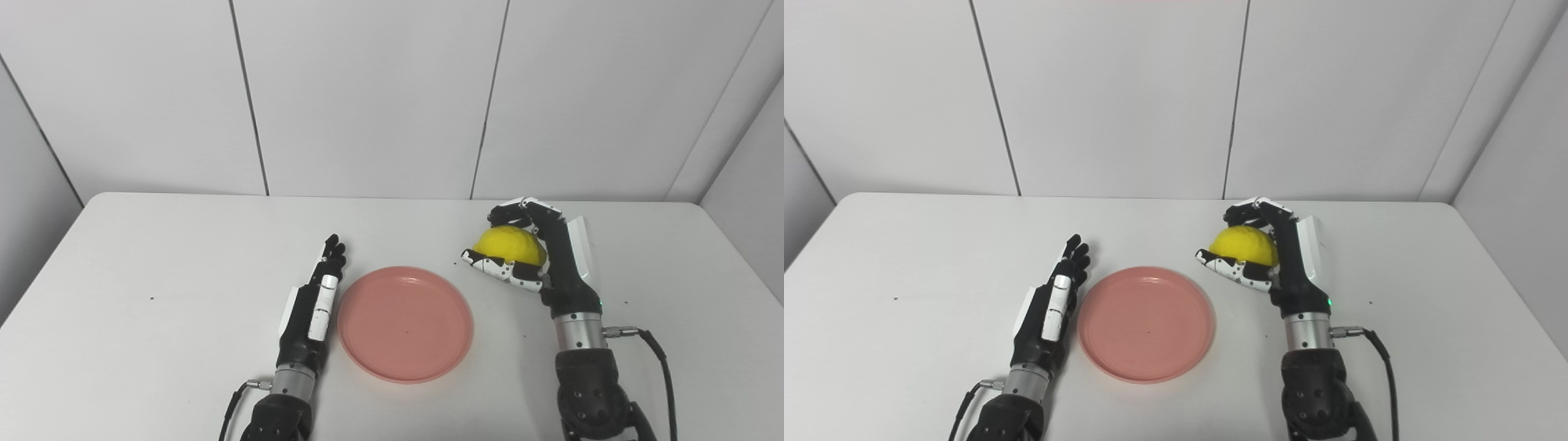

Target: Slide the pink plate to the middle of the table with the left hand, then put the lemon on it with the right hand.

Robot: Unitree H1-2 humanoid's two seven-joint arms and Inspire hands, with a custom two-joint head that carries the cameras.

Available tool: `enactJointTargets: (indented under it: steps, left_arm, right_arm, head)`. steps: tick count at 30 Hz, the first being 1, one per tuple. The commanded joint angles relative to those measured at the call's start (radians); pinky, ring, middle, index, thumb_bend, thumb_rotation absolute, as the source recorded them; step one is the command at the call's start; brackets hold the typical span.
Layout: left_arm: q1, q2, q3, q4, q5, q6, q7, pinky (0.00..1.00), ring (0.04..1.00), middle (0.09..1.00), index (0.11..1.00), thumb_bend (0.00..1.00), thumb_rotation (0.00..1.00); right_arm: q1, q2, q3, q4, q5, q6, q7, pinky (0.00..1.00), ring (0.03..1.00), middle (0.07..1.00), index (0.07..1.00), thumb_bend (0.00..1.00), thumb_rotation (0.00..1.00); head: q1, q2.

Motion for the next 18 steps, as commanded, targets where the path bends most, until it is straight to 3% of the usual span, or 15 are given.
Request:
enactJointTargets:
  steps: [1, 6, 9, 10, 13, 14, 16, 18]
  left_arm:
    - [-0.009, -0.007, -0.004, -0.022, 0.017, -0.009, 0.012, 1.00, 0.990, 0.982, 0.976, 0.60, 1.00]
    - [-0.009, -0.012, -0.004, -0.023, 0.029, 0.000, 0.025, 1.00, 0.989, 0.982, 0.975, 0.62, 1.00]
    - [-0.009, -0.016, -0.002, -0.022, 0.028, 0.001, 0.027, 1.00, 0.991, 0.981, 0.975, 0.62, 1.00]
    - [-0.009, -0.016, -0.002, -0.023, 0.030, 0.002, 0.028, 1.00, 0.988, 0.979, 0.973, 0.61, 1.00]
    - [-0.008, -0.015, -0.003, -0.023, 0.029, 0.001, 0.026, 1.00, 0.989, 0.980, 0.973, 0.60, 1.00]
    - [-0.008, -0.015, -0.002, -0.021, 0.027, -0.001, 0.024, 1.00, 0.990, 0.981, 0.974, 0.60, 1.00]
    - [-0.009, -0.016, -0.002, -0.018, 0.027, -0.006, 0.025, 1.00, 0.991, 0.982, 0.975, 0.61, 1.00]
    - [-0.009, -0.018, -0.002, -0.018, 0.029, -0.007, 0.029, 0.99, 0.985, 0.978, 0.970, 0.60, 1.00]
  right_arm:
    - [-0.036, 0.014, 0.009, -0.042, -0.009, -0.041, 0.011, 0.12, 0.443, 0.427, 0.504, 0.51, 0.00]
    - [-0.040, 0.039, 0.038, -0.016, -0.007, -0.060, 0.030, 0.16, 0.444, 0.446, 0.506, 0.51, 0.00]
    - [-0.046, 0.051, 0.063, 0.040, 0.000, -0.108, 0.028, 0.20, 0.445, 0.457, 0.503, 0.52, 0.00]
    - [-0.049, 0.054, 0.070, 0.059, 0.003, -0.125, 0.029, 0.22, 0.381, 0.472, 0.523, 0.51, 0.00]
    - [-0.052, 0.061, 0.094, 0.126, -0.007, -0.172, 0.025, 0.19, 0.339, 0.454, 0.530, 0.50, 0.00]
    - [-0.053, 0.065, 0.101, 0.148, -0.010, -0.186, 0.023, 0.17, 0.358, 0.475, 0.507, 0.51, 0.00]
    - [-0.054, 0.069, 0.111, 0.181, -0.014, -0.209, 0.018, 0.16, 0.425, 0.416, 0.508, 0.51, 0.00]
    - [-0.054, 0.071, 0.124, 0.221, -0.021, -0.229, 0.023, 0.23, 0.377, 0.467, 0.524, 0.51, 0.00]
  head:
    - [0.005, 0.002]
    - [0.024, 0.003]
    - [0.029, 0.006]
    - [0.029, 0.006]
    - [0.027, 0.007]
    - [0.027, 0.007]
    - [0.028, 0.006]
    - [0.030, 0.007]
